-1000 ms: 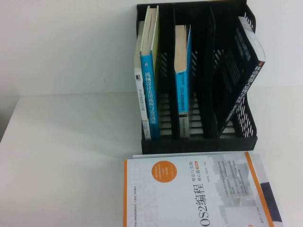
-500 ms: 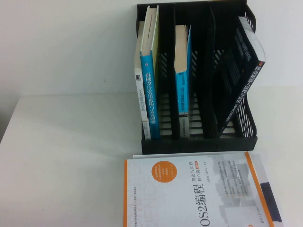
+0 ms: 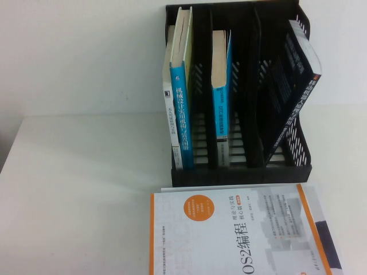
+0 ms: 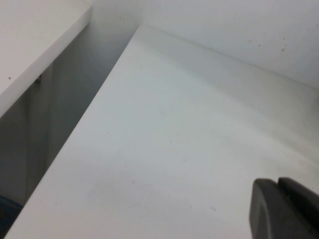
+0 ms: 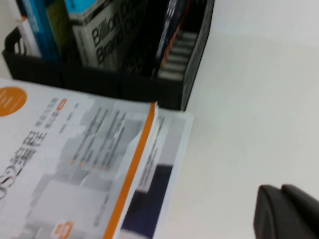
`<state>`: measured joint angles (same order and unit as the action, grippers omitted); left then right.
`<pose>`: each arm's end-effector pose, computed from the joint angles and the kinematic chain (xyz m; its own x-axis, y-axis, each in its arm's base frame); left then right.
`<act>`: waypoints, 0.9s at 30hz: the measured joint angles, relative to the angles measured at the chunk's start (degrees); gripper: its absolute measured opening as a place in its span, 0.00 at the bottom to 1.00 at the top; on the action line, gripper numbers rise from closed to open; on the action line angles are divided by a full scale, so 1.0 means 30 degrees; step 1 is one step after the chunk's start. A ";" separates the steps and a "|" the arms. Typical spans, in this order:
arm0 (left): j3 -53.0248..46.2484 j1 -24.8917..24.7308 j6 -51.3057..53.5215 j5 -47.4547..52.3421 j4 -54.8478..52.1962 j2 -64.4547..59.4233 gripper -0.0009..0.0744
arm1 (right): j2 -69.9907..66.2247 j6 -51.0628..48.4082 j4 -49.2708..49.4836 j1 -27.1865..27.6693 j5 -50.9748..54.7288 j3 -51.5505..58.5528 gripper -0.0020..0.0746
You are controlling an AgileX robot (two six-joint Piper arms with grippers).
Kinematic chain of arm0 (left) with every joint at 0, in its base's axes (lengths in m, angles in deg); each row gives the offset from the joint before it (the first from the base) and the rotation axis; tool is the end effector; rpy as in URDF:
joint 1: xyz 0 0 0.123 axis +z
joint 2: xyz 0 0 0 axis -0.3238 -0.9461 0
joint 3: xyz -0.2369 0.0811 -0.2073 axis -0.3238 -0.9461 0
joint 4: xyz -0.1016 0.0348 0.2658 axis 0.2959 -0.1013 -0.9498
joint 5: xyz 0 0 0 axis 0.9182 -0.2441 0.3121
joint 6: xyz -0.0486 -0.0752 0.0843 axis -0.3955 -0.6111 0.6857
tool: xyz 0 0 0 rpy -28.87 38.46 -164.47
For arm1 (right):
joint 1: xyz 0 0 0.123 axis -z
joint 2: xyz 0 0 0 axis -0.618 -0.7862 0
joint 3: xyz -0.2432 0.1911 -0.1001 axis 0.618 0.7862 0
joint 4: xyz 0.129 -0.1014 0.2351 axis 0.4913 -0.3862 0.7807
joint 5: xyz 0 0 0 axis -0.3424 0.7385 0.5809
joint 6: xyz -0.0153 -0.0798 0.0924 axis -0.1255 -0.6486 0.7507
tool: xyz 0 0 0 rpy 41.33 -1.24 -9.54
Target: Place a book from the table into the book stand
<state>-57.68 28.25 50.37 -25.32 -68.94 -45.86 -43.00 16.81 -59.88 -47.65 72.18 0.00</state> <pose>0.0799 0.0008 0.1704 -0.1985 -0.4204 -0.8854 -0.1541 0.9055 -0.3954 0.0946 0.0257 0.2700 -0.3956 -0.1127 -0.9115 -0.2547 0.9670 -0.0090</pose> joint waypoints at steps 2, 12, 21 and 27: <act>0.0000 0.0000 0.0000 0.0000 0.0000 0.0000 0.01 | 0.1017 -0.0231 -0.0627 0.0000 -0.1673 0.0968 0.02; 0.0000 0.0000 0.0000 0.0000 0.0000 0.0012 0.01 | 0.6223 0.2274 0.0058 0.1592 -0.6139 0.7657 0.02; 0.0000 0.0000 0.0000 0.0000 0.0000 0.0012 0.01 | 0.6293 0.4614 -0.0998 0.2378 -0.4189 0.7578 0.02; 0.0000 0.0000 0.0000 0.0000 0.0000 0.0012 0.01 | 0.6293 0.4769 -0.0998 0.2452 -0.4189 0.7578 0.02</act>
<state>-57.68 28.25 50.37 -25.32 -68.94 -45.82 -24.12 31.12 -62.87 -40.29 59.61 22.73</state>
